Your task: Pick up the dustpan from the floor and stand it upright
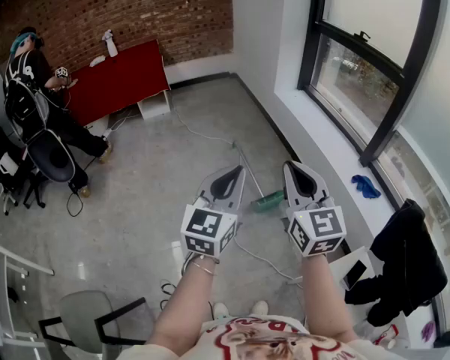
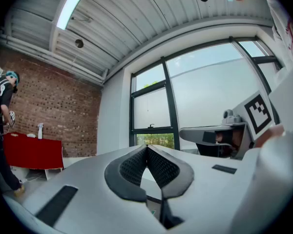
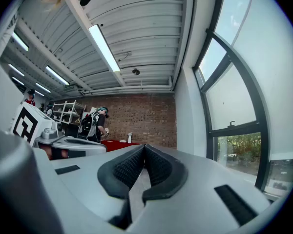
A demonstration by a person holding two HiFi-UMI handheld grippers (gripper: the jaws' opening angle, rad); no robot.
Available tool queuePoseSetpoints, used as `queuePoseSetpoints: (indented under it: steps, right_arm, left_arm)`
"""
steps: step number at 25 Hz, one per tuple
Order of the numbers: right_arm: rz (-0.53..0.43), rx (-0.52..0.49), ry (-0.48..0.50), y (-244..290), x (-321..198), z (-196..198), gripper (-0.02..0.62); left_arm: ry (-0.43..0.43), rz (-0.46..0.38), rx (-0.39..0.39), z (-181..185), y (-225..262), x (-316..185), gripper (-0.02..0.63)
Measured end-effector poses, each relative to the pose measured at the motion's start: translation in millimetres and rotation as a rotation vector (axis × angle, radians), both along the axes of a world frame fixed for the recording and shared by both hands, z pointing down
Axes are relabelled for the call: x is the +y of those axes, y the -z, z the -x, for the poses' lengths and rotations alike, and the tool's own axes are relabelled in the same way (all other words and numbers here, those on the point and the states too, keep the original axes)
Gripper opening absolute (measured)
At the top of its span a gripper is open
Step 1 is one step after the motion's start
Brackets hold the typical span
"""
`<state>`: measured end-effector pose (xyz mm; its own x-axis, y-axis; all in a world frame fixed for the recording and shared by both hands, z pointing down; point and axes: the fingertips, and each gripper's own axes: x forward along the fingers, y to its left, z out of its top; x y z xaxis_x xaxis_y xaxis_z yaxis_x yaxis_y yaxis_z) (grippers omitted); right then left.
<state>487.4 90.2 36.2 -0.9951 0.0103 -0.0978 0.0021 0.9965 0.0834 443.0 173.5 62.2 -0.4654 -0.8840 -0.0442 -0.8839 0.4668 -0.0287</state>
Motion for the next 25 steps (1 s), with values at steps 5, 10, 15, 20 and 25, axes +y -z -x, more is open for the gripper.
queuePoseSetpoints:
  steps: [5,10,15,20,25]
  right_arm:
    - [0.02,-0.041,0.008,9,12,-13,0.023]
    - [0.042,-0.057,-0.004,16,8,-16,0.023]
    - [0.056,-0.075,0.005,18,11,-17,0.023]
    - [0.077,-0.106,0.012,17,22,-15,0.023]
    - [0.078,-0.093,-0.002,17,37,-9,0.023]
  left_arm:
    - [0.042,-0.045,0.035,-7,2,23,0.003]
    - [0.071,-0.081,0.04,1,9,37,0.003]
    - [0.093,-0.126,0.051,6,18,49,0.003]
    - [0.099,-0.134,0.053,9,18,61,0.003]
    - [0.109,-0.135,0.072,15,9,81,0.003]
